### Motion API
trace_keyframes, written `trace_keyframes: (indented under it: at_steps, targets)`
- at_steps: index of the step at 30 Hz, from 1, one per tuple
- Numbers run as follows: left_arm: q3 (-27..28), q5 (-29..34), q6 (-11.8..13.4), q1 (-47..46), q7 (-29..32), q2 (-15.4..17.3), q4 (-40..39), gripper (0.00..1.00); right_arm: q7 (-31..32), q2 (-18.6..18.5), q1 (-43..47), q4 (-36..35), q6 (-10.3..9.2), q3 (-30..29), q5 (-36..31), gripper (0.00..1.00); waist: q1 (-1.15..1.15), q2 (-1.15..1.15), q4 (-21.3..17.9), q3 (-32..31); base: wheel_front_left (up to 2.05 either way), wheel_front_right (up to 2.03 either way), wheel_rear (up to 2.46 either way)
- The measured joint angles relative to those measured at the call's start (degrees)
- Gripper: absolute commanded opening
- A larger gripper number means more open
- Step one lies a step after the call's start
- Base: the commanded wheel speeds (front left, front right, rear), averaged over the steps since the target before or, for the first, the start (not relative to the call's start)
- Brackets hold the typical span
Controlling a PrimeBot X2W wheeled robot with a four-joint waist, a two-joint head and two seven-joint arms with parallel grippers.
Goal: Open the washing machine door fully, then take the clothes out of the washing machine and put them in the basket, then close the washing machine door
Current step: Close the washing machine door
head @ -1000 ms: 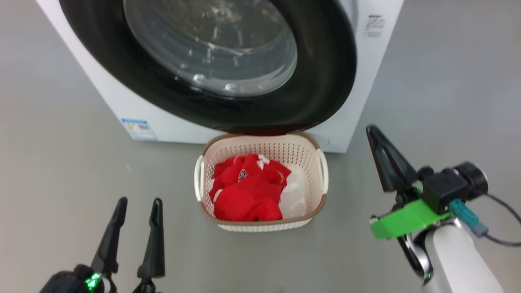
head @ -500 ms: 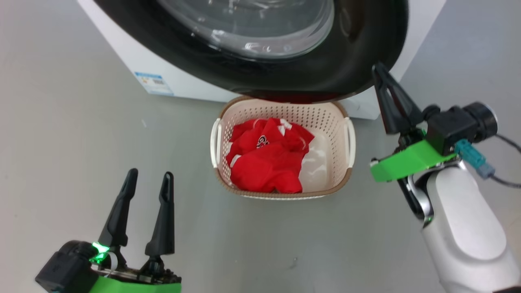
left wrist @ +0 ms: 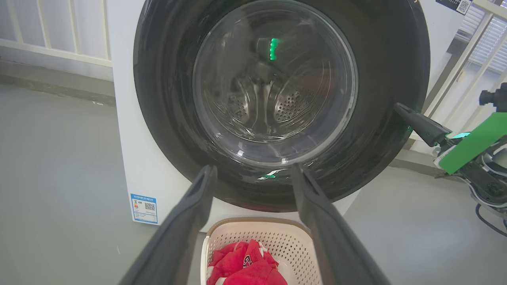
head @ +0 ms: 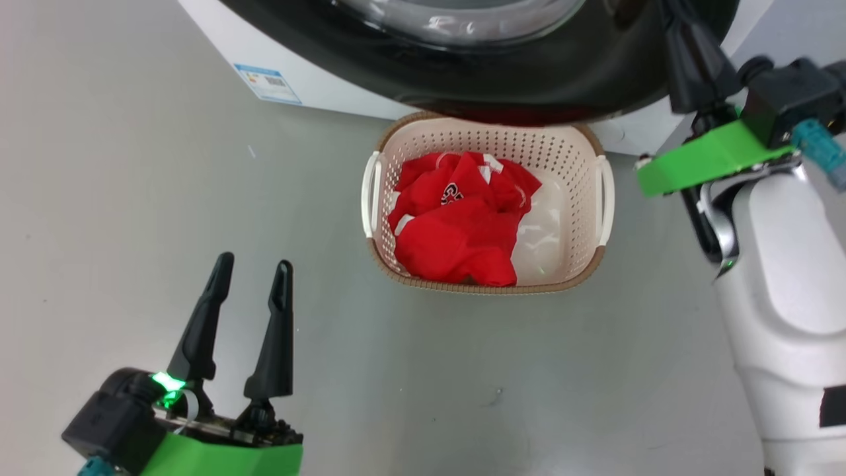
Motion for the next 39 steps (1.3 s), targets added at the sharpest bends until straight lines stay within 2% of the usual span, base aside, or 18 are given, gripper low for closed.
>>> trace_keyframes:
  at_steps: [12,19,32,39]
  targets:
    - [-0.9,-0.2,-0.1,-2.5,0.0,-0.1,-0.1,1.0,0.0,-2.3,-10.3,6.4,0.02,-1.0,-1.5,0.0,0.0,0.0,0.9,3.0,0.0,0.0,0.0]
    - [-1.4,-0.7,-0.1,-3.4,0.0,-0.2,0.0,1.0,-0.3,-3.0,-14.4,9.0,0.81,-1.0,-3.5,0.0,0.0,0.0,1.6,4.4,0.0,0.0,0.0]
    - [-1.3,-1.1,-0.1,-4.2,0.0,-0.2,0.9,1.0,-0.5,-2.5,-15.0,9.0,0.99,-1.2,-4.0,0.0,0.0,0.0,1.6,3.8,0.0,0.0,0.0]
    - [-1.1,-0.9,-0.1,-4.2,0.0,-0.2,1.6,1.0,-0.5,-2.4,-12.0,7.0,0.41,-0.4,-1.4,0.0,0.0,0.0,0.4,2.2,0.0,0.0,0.0]
